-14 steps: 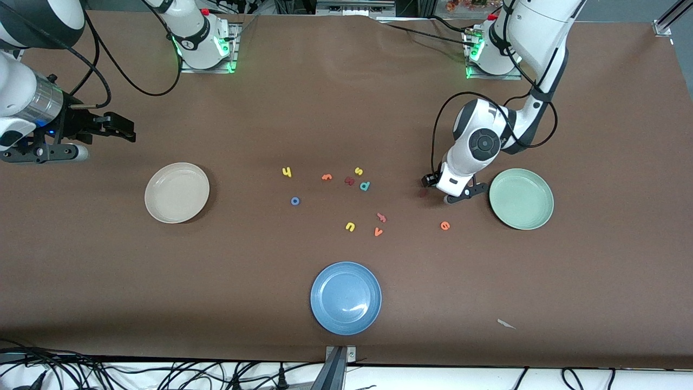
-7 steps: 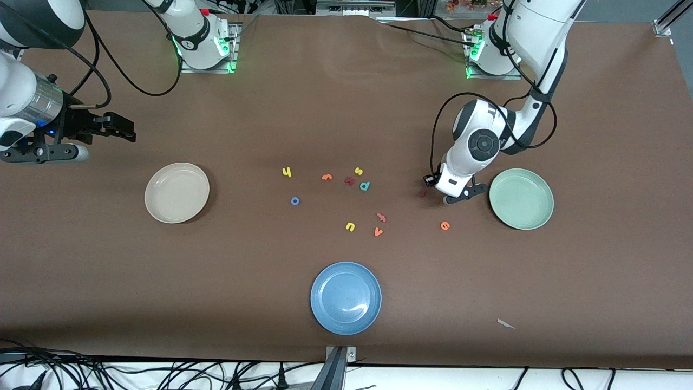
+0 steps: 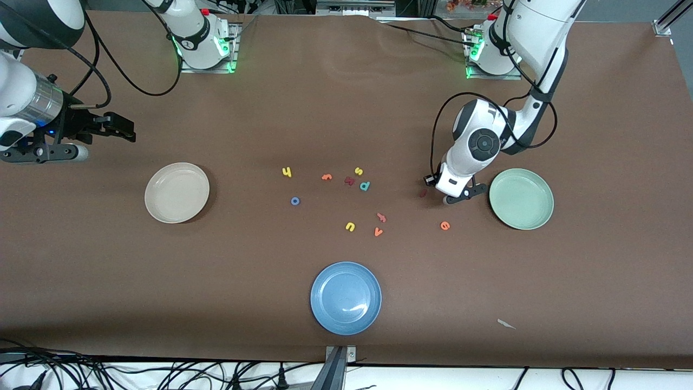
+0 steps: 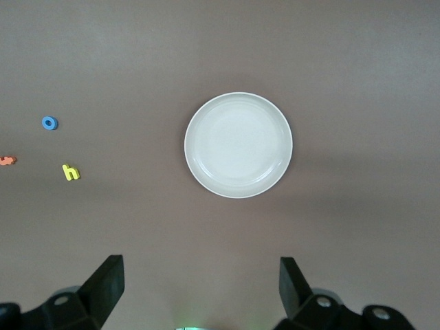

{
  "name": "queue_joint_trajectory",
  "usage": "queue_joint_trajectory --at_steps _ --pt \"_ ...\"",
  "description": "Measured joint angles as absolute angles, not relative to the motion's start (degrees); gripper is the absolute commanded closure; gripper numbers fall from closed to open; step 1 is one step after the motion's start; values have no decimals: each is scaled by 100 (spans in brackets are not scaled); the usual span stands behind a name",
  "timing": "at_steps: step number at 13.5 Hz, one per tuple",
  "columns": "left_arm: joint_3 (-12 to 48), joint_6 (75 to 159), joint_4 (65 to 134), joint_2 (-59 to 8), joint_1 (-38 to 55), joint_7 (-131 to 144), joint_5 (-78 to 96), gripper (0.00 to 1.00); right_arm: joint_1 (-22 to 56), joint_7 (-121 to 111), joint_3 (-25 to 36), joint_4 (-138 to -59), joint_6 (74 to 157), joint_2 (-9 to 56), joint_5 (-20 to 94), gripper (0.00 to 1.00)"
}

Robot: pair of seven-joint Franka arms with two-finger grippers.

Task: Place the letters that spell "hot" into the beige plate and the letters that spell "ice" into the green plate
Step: 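Lower the left gripper and grasp the teal letter, then carry the teal letter onto the green plate and open the left gripper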

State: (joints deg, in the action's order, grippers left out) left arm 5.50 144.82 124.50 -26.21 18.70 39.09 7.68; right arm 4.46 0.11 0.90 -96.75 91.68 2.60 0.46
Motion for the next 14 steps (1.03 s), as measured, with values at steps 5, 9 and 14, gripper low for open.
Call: queue_joint_trajectory --at_steps 5,9,14 --pt "550 14320 12388 -2626 1867 3909 768 91 446 11 91 -9675 9168 260 46 0" --pt "521 12205 11261 -2531 1613 3741 768 91 446 11 92 -9675 9168 260 46 0" --pt "472 10477 10242 -2424 574 2217 607 91 445 11 93 -9675 9168 260 46 0"
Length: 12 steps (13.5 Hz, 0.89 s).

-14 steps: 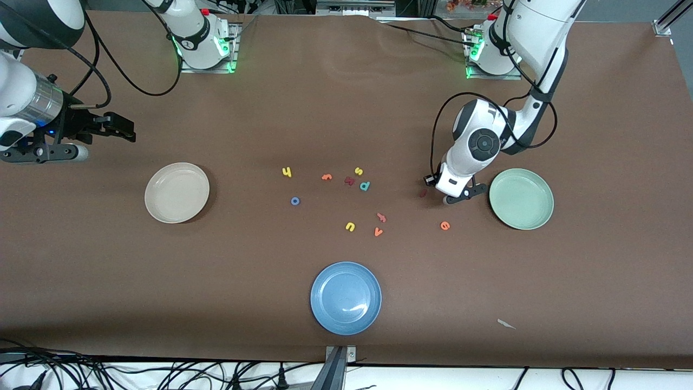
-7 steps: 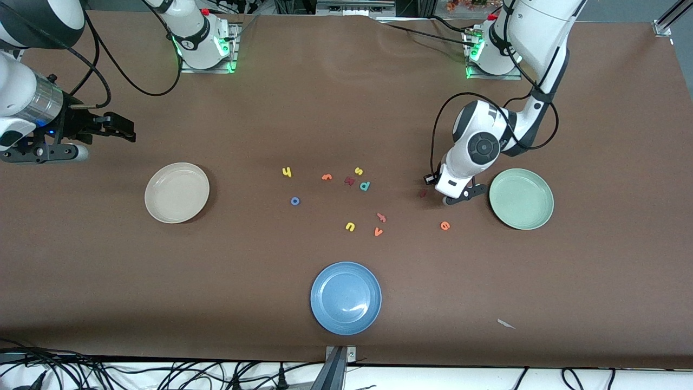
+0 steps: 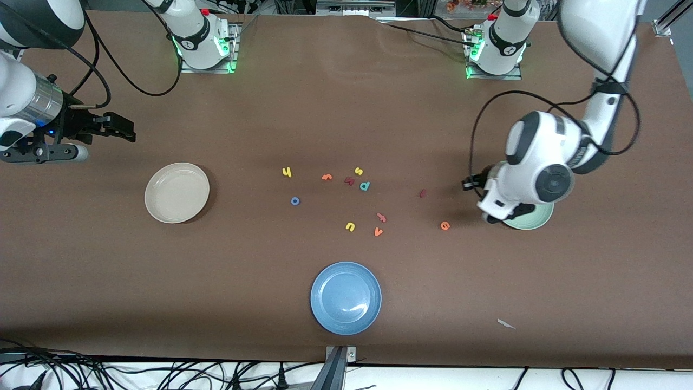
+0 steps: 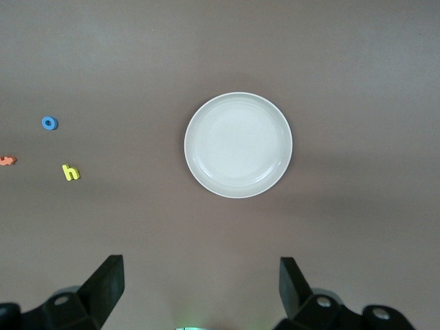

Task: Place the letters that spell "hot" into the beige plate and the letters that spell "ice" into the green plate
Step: 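Carry the teal letter onto the green plate and open the left gripper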

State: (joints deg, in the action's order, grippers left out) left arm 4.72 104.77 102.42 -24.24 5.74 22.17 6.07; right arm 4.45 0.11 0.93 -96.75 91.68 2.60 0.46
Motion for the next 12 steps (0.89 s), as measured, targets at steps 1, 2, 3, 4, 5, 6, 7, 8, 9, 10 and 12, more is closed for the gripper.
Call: queue_joint_trajectory --at_steps 1,2,3,4,5,6,7,8,9,10,12 --pt "463 10459 10255 -2457 372 1894 413 91 445 11 93 -9675 9168 260 46 0" --pt "461 10460 10273 -2525 201 1608 209 91 445 11 93 -9675 9168 260 46 0" --pt "458 10479 10292 -2628 63 1361 55 90 445 11 93 -9675 9169 260 46 0" --pt "457 10560 10319 -2756 -62 1128 -35 87 445 11 93 -9675 9169 260 46 0" --pt "457 10702 10366 -2886 -170 894 -66 86 445 11 93 -9675 9169 260 46 0" --pt "457 10886 10433 -3010 -255 701 -73 82 445 11 93 -9675 9169 260 46 0" --pt "457 11055 10506 -3113 -295 600 -73 76 445 11 93 -9675 9169 260 46 0" --pt "459 11168 10566 -3197 -302 552 -73 55 445 11 92 -9674 9169 260 46 0" --pt "472 11235 10608 -3255 -299 536 -73 18 446 11 91 -9672 9171 260 46 0" --pt "484 11254 10621 -3283 -296 534 -73 0 448 11 85 -9667 9175 260 46 0" --pt "509 11239 10604 -3250 -293 532 -74 0 450 11 72 -9658 9186 264 45 0"
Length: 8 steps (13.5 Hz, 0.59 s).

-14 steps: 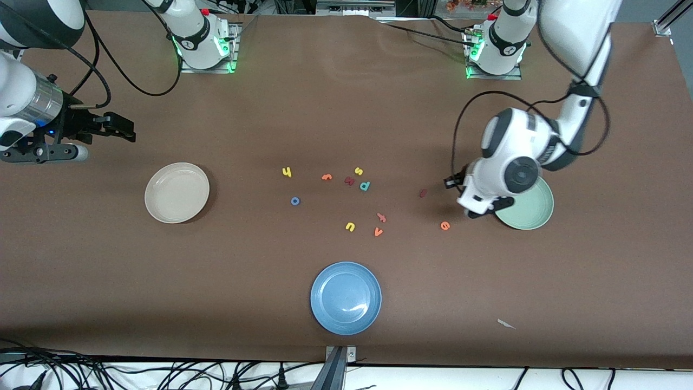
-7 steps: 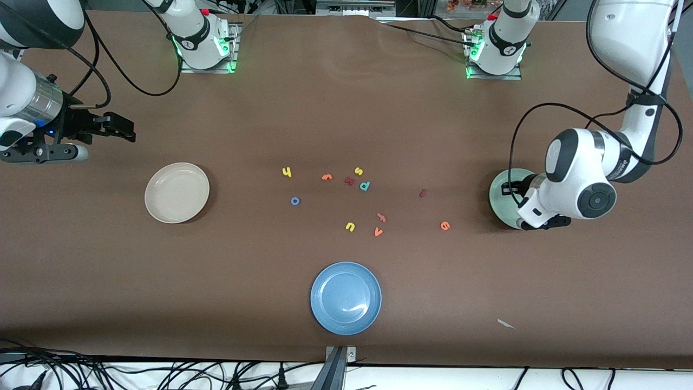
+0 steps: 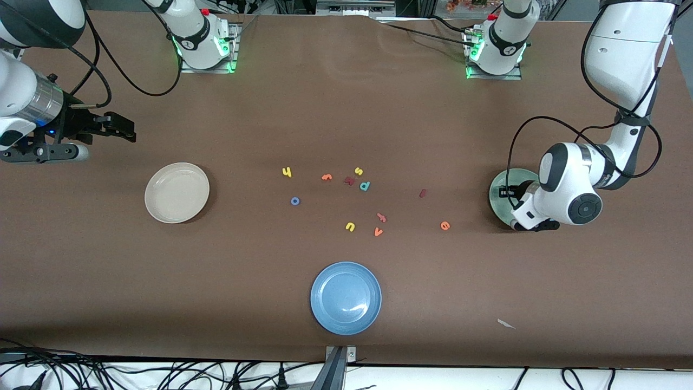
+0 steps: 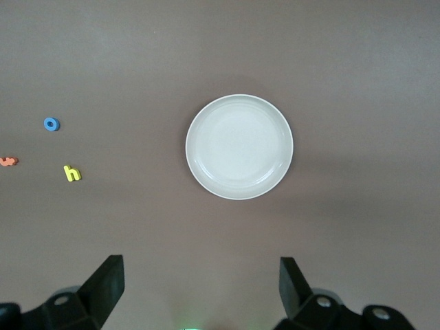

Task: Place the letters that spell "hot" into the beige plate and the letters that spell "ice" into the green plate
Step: 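Carry the teal letter onto the green plate and open the left gripper, then grasp the pink bar with the left gripper while the right gripper grasps the h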

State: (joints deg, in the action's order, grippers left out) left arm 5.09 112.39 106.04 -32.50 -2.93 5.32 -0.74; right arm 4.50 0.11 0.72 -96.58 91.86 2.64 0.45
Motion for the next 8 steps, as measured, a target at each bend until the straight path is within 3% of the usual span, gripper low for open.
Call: queue_joint_trajectory --at_steps 3,8 --pt "657 10879 10421 -2955 -274 645 -11 0 452 9 70 -9654 9186 340 45 0" --pt "1491 10810 10327 -2543 -202 2584 356 1 526 27 26 -9625 9186 377 45 0"
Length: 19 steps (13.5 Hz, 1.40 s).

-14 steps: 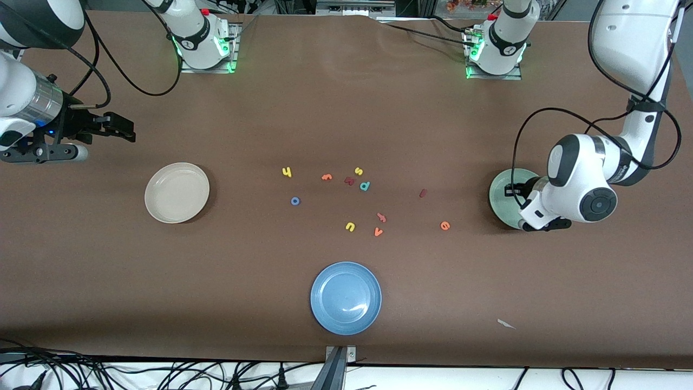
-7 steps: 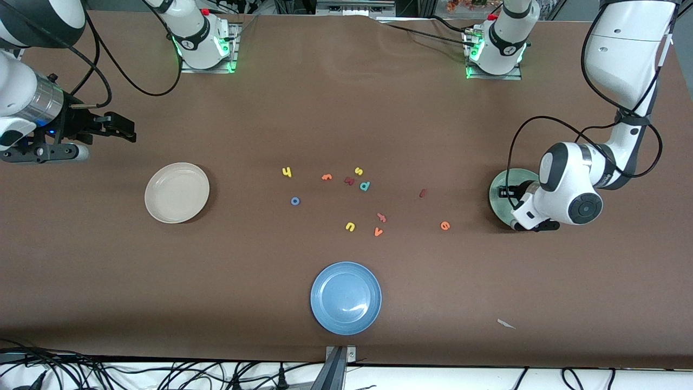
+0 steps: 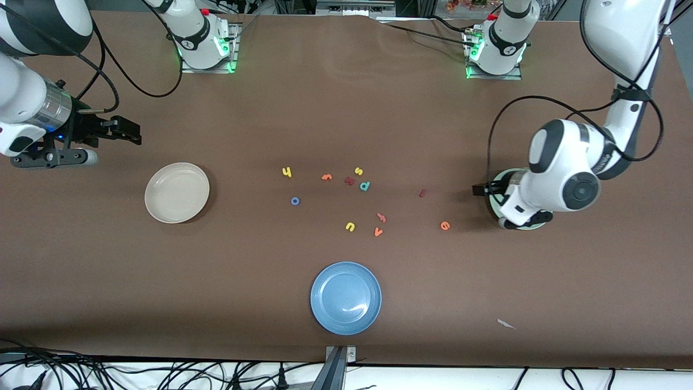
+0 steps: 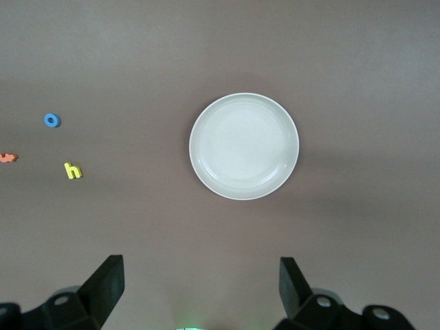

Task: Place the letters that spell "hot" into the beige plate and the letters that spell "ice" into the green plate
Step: 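Grasp the pink bar with the left gripper while the right gripper grasps the h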

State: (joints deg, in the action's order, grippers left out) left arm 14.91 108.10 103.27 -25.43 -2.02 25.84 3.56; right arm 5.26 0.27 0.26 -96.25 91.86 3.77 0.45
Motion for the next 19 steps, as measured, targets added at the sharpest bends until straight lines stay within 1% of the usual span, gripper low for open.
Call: queue_joint_trajectory --at_steps 2,4,5,6,10,11,12,13,16,17,19 --pt "1887 11195 10402 -2574 -158 3417 362 1 570 79 21 -9618 9186 381 46 0" --pt "2113 11830 10490 -2668 16 4077 362 2 598 153 21 -9617 9190 421 47 0" --pt "2127 12192 10547 -2746 178 4325 360 6 630 190 19 -9616 9193 462 48 0" --pt "2127 12508 10598 -2836 328 4509 331 7 681 255 17 -9616 9196 518 56 0" --pt "2121 13566 10908 -3229 548 5000 -264 7 1100 1068 -7 -9614 9397 813 103 0" --pt "2121 13783 11038 -3287 553 5084 -456 10 1170 1221 -50 -9617 9609 901 146 0" --pt "2121 13926 11154 -3316 553 5130 -578 18 1198 1352 -122 -9627 9816 986 191 0" --pt "2121 13984 11218 -3319 553 5135 -631 22 1207 1506 -200 -9667 10034 1060 212 0" --pt "2122 13997 11240 -3316 559 5135 -658 41 1211 1998 -561 -10014 10753 1202 238 0" --pt "2122 13997 11271 -3317 586 5141 -713 44 1215 2120 -707 -10166 10966 1234 239 0" --pt "2123 13997 11324 -3317 660 5312 -937 44 1219 2243 -958 -10528 11463 1276 239 0"
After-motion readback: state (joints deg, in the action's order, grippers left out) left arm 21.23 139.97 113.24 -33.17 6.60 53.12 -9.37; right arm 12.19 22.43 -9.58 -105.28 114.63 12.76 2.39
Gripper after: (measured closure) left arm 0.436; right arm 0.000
